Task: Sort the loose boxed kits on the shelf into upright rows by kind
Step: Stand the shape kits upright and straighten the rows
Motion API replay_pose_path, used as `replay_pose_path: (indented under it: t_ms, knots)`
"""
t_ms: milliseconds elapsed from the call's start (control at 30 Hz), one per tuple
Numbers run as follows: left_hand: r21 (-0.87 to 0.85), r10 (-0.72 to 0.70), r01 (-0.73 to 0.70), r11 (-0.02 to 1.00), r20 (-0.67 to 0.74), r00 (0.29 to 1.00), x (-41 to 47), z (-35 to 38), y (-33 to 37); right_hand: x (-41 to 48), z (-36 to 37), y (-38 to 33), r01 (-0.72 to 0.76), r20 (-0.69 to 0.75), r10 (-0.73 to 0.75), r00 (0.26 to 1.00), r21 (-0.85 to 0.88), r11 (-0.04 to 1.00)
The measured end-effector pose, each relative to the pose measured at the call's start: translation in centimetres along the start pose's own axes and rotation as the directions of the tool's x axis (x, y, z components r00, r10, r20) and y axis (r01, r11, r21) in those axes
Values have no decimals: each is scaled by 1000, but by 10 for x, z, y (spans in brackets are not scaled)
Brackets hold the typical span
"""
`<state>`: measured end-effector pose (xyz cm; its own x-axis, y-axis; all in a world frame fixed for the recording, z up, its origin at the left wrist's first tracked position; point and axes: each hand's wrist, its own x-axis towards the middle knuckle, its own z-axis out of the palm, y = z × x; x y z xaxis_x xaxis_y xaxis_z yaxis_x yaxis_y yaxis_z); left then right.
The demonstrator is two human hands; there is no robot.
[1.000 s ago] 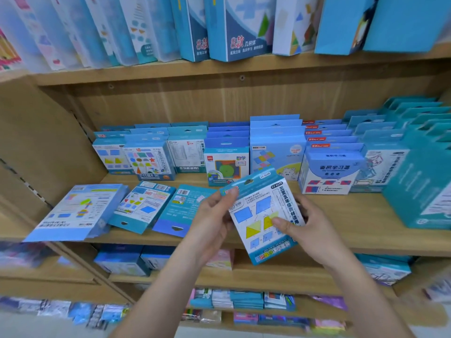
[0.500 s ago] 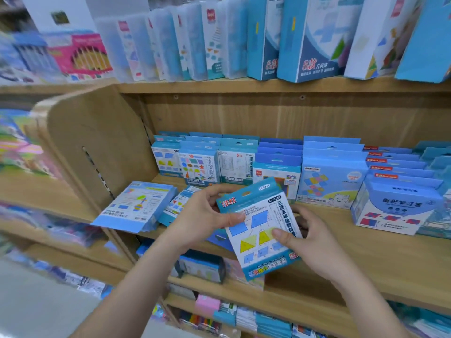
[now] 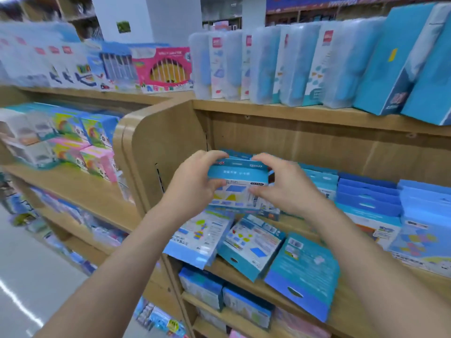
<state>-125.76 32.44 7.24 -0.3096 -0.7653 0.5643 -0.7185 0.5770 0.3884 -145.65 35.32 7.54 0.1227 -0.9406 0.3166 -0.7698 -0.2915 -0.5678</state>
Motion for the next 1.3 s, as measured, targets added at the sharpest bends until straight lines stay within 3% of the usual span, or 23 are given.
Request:
replay_pose_path:
  t_ms: [100, 200, 300, 400, 567, 733, 867, 1067, 1300]
  knots:
    - [242, 84, -58, 969, -101, 991, 26, 4, -31, 50, 20, -3, 13, -40, -14, 999, -38, 999]
    - [329, 109, -67, 942, -113, 988, 34, 13, -53, 86, 41, 4, -25, -55, 21, 998, -58, 998]
    - [334, 62, -53, 941, -17, 998, 32, 29, -73, 108, 58, 13, -45, -48, 40, 998, -109, 993]
    - [350, -52, 7, 937, 117, 992, 31, 44, -90, 123, 75, 24, -75, -29, 69, 997, -298, 951]
    - [338, -180, 83, 938, 268, 946, 39, 65, -103, 131, 97, 37, -130, -34, 132, 991, -517, 846]
    - [312, -257, 136, 940, 389, 884, 48, 85, -109, 123, 106, 49, -161, -96, 129, 987, -631, 759]
    - [211, -301, 229, 950, 432, 850, 53, 96, -109, 122, 103, 54, -181, -112, 143, 983, -663, 726]
    - [1, -292, 310, 951, 339, 894, 62, 111, -116, 119, 100, 58, -181, -109, 144, 983, -653, 735]
    - [-345, -454, 534, 772, 288, 843, 78, 120, -115, 113, 93, 64, -164, -107, 124, 986, -633, 757]
